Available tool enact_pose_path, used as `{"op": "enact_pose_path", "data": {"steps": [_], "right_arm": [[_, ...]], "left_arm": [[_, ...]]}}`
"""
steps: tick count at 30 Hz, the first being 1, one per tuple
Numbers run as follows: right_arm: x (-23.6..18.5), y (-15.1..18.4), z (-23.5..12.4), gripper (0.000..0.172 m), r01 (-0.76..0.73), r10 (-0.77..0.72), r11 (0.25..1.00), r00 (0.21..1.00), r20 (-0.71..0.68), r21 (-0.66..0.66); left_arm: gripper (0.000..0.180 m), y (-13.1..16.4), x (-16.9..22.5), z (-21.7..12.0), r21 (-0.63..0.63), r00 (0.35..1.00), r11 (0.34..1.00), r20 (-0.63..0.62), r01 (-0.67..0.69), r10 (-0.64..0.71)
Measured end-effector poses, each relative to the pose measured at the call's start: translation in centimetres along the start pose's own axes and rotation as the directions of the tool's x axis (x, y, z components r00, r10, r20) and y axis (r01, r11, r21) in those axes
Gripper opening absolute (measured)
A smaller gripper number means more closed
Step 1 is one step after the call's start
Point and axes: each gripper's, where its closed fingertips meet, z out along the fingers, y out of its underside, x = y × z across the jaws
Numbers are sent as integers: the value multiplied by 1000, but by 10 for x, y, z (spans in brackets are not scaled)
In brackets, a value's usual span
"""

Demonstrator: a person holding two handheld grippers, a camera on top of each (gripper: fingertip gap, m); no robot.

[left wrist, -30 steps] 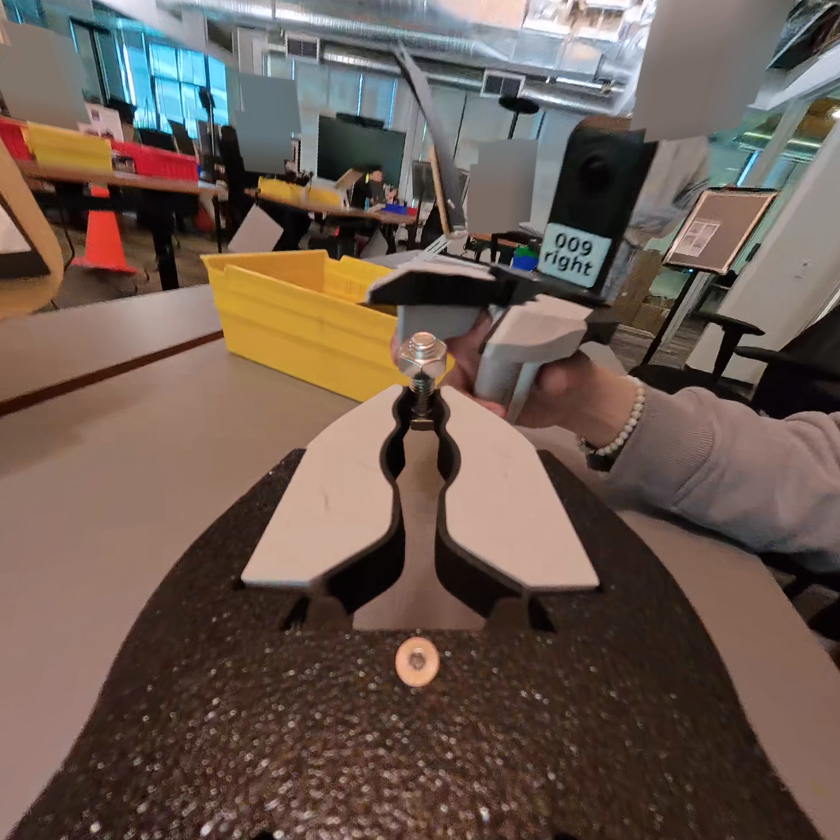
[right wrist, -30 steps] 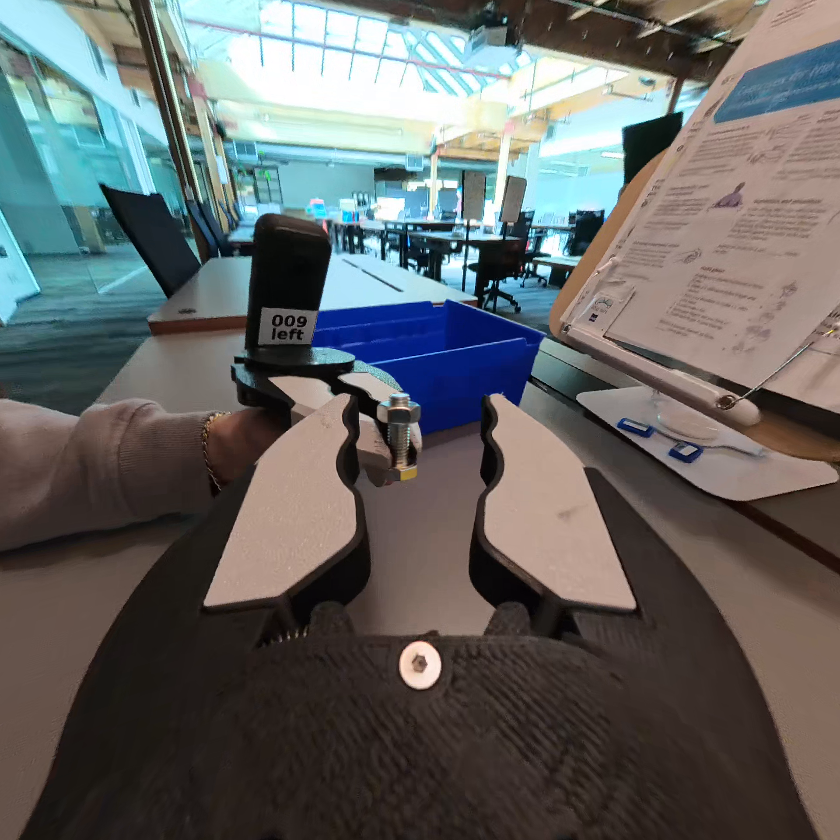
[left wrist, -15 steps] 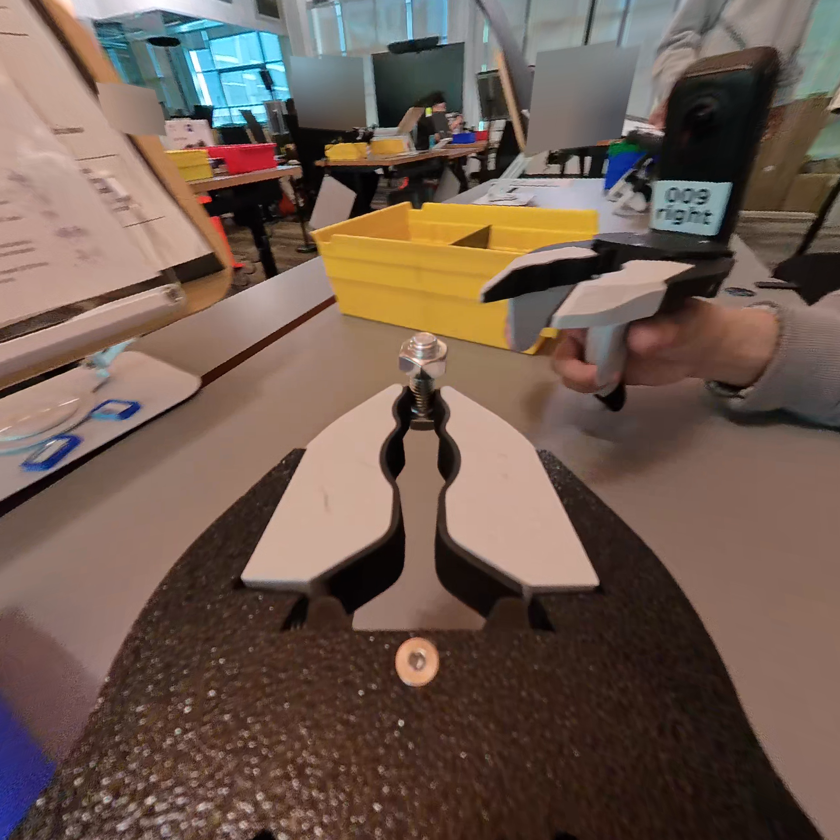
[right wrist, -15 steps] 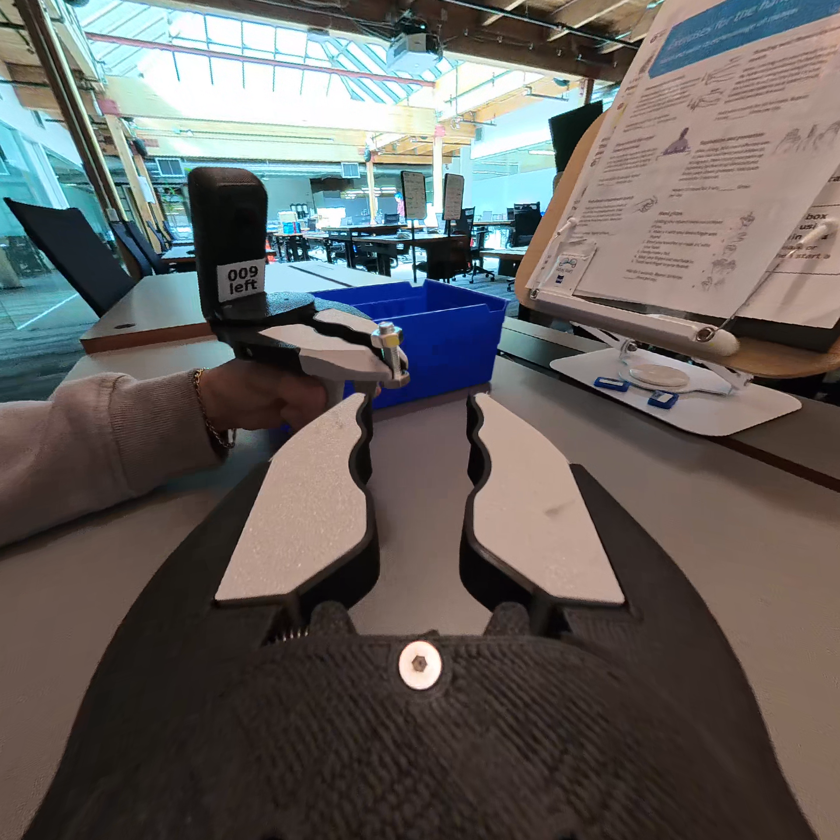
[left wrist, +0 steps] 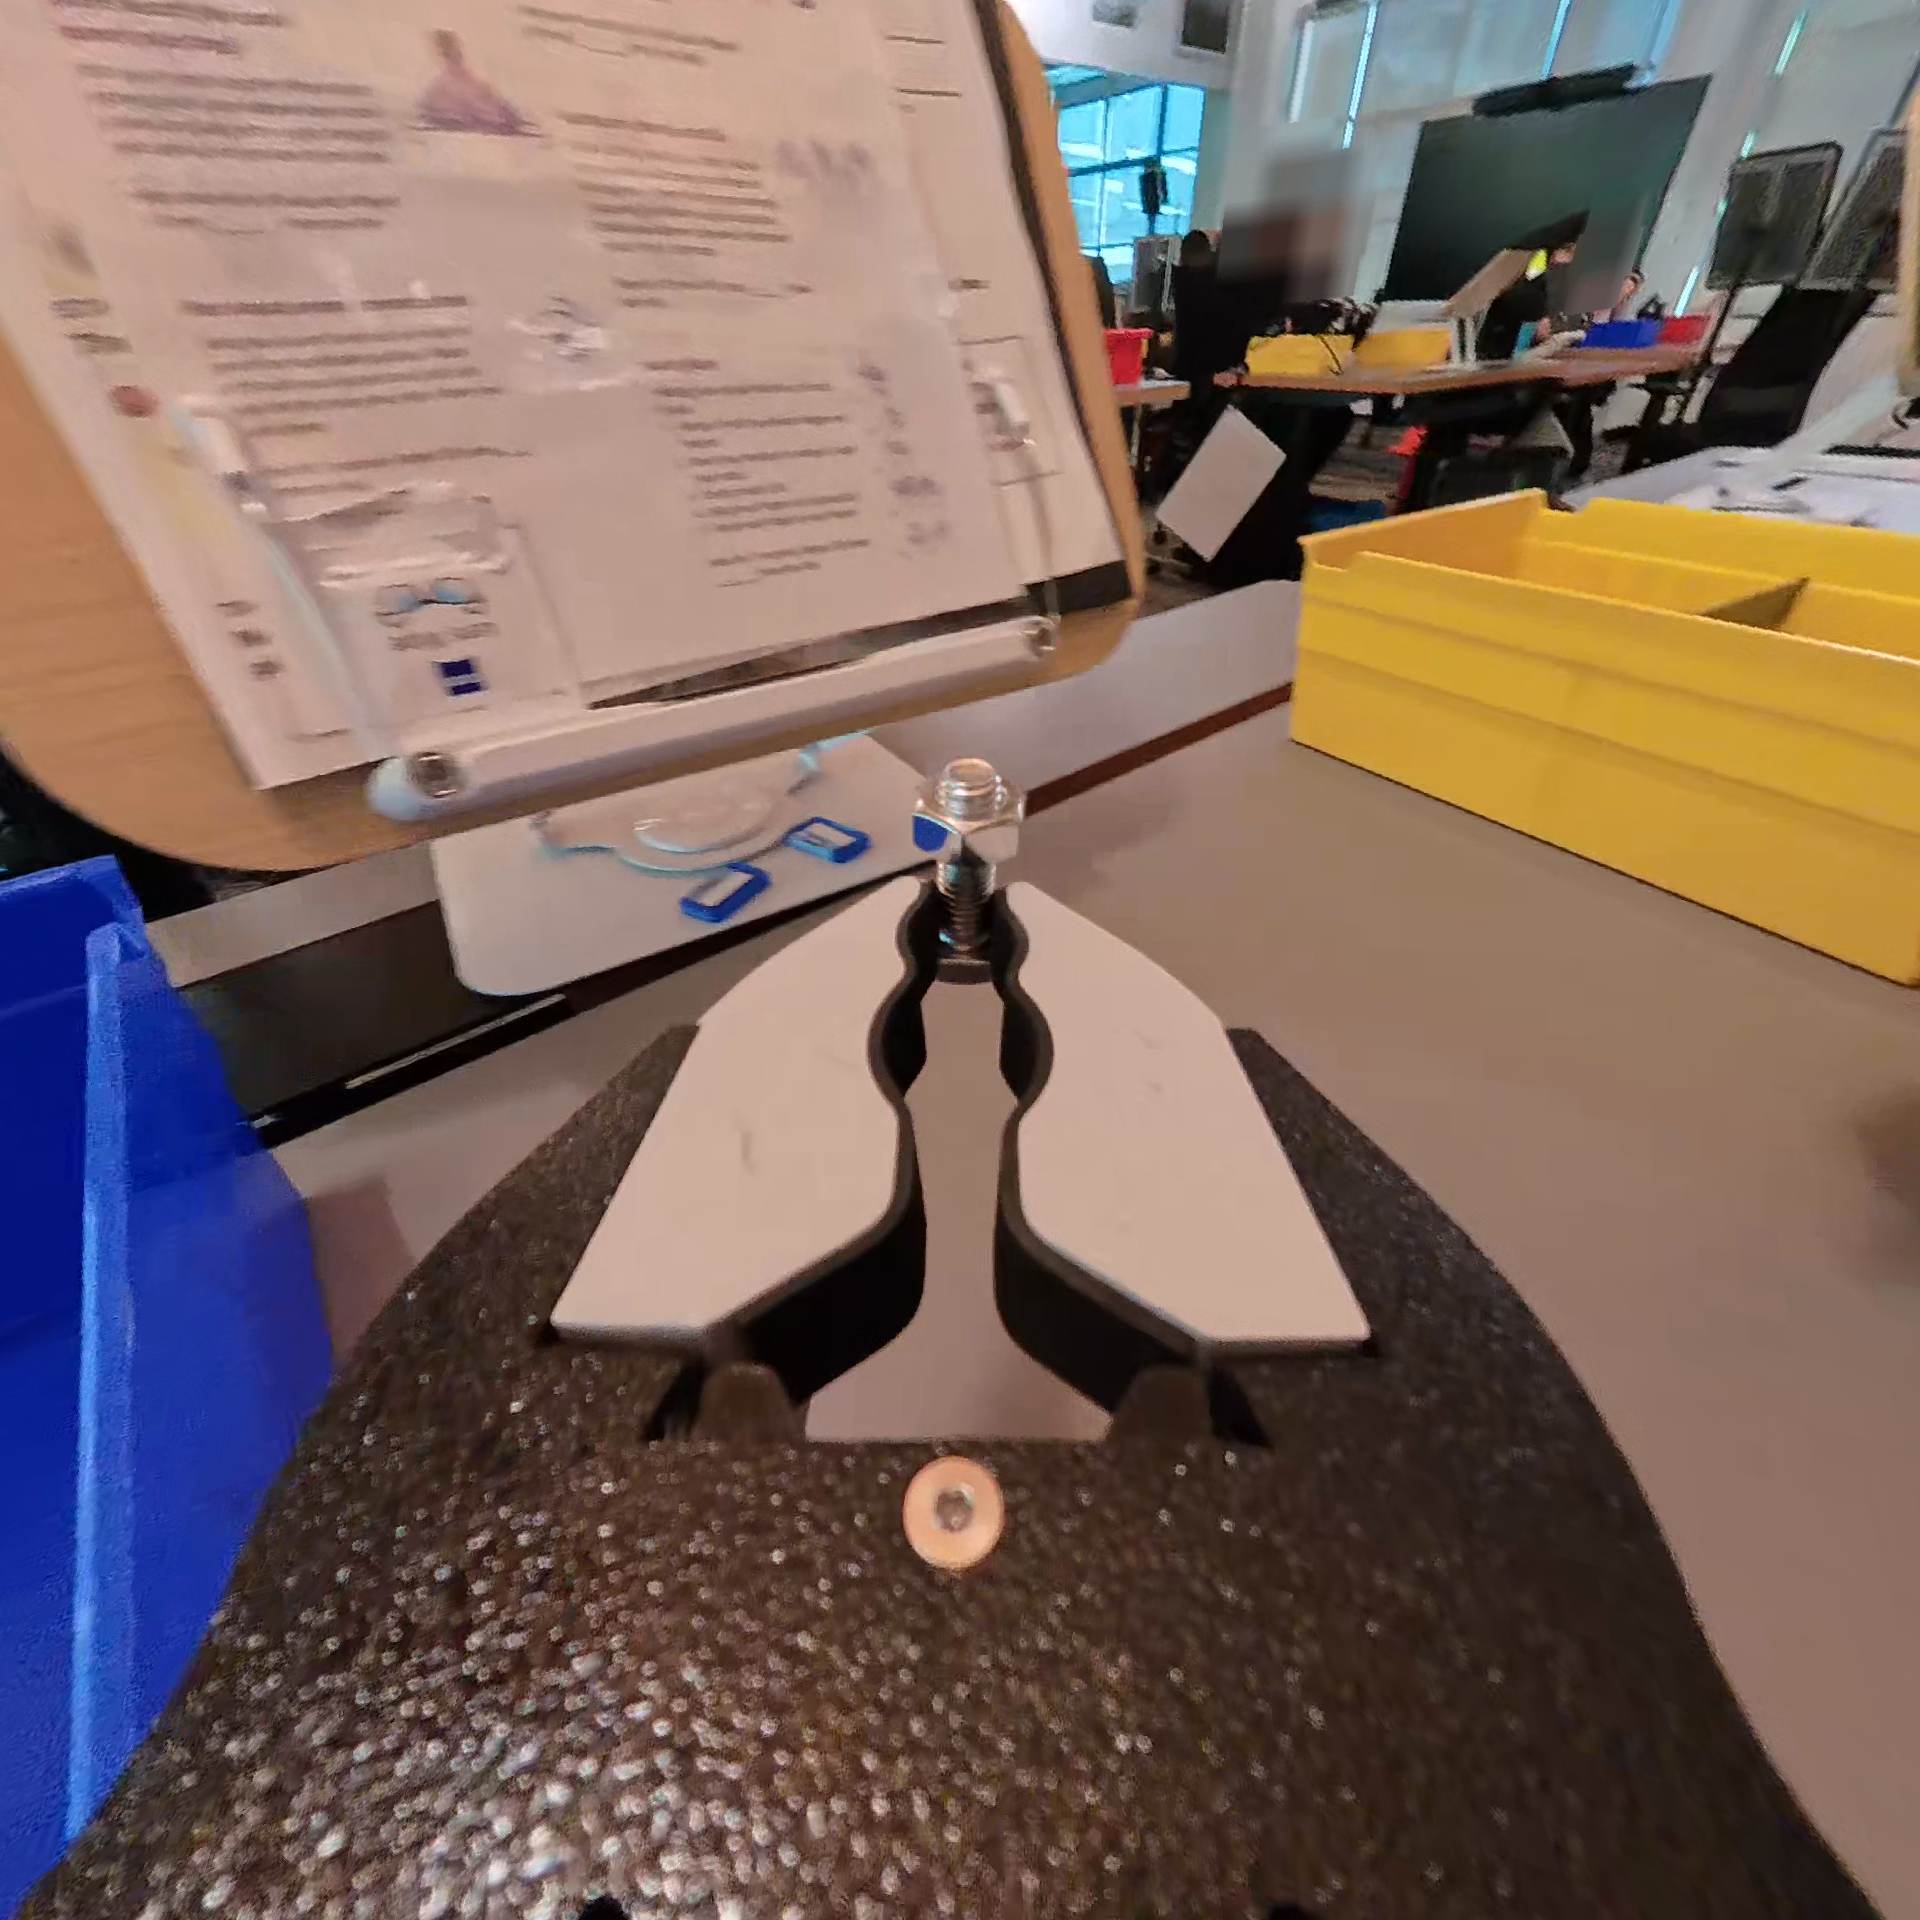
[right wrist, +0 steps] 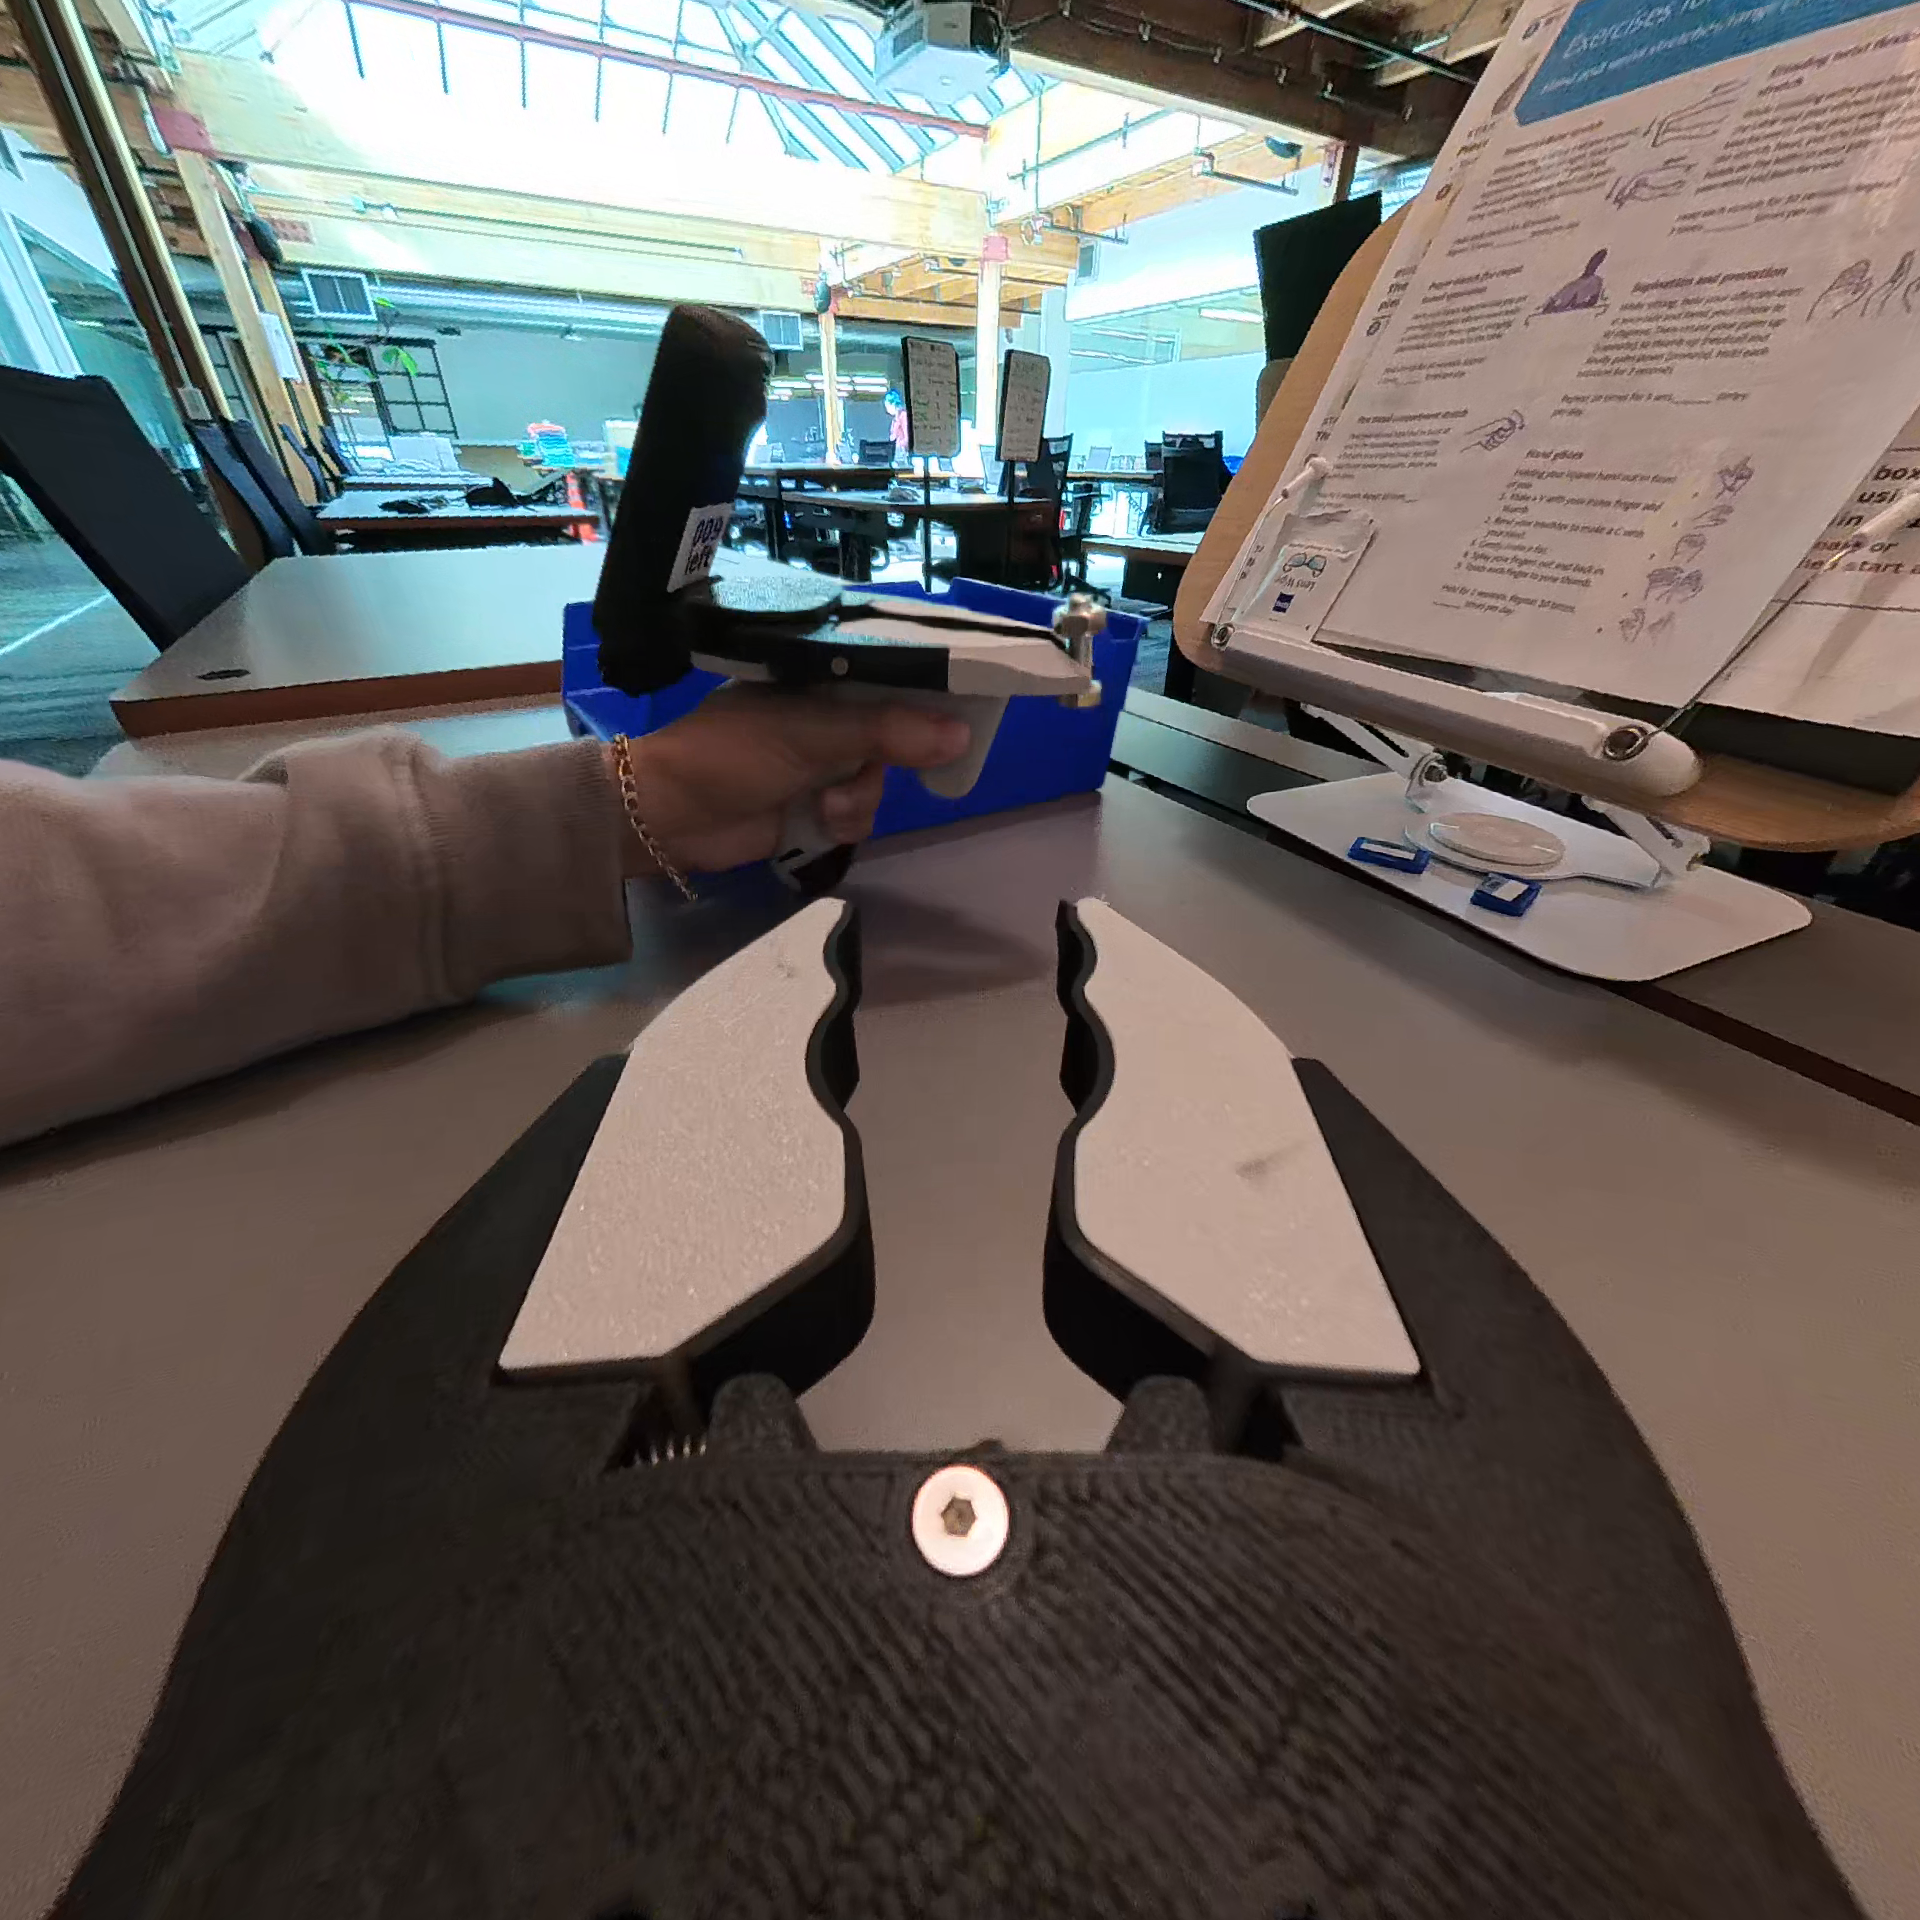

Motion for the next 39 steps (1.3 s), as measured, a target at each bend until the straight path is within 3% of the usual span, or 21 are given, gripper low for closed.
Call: {"op": "enact_pose_path", "data": {"steps": [2,4,9,14,21,32,34,36,39], "right_arm": [[-1,1,1,36,-6,6,1000,1000,6,-5],[-3,-2,2,36,-21,21,1000,1000,11,10],[-12,-14,4,40,-51,49,997,998,37,65],[-28,-16,6,44,-7,4,999,997,83,45],[-32,-12,9,33,15,-17,1000,997,82,22],[-19,-10,7,34,5,-5,1000,1000,27,-4],[-2,-8,3,29,20,-22,999,998,-62,-28],[14,-5,-2,35,38,-45,998,989,-141,-58],[-12,-14,1,39,23,-23,1000,1000,14,-6]], "left_arm": [[8,-1,-12,-7,13,999,999,-15,31,-31],[8,-4,4,-16,18,994,998,-97,61,-59],[8,6,118,-38,-55,929,998,-368,28,-46],[9,3,187,-51,-32,876,999,-481,21,-34],[8,15,189,-52,-26,874,999,-486,-26,10],[9,18,189,-49,-48,894,996,-446,-74,44],[9,16,181,-49,-48,903,998,-428,-45,20],[9,10,176,-51,-34,906,999,-424,-6,-9],[8,10,177,-51,-39,907,999,-422,-20,2]]}}
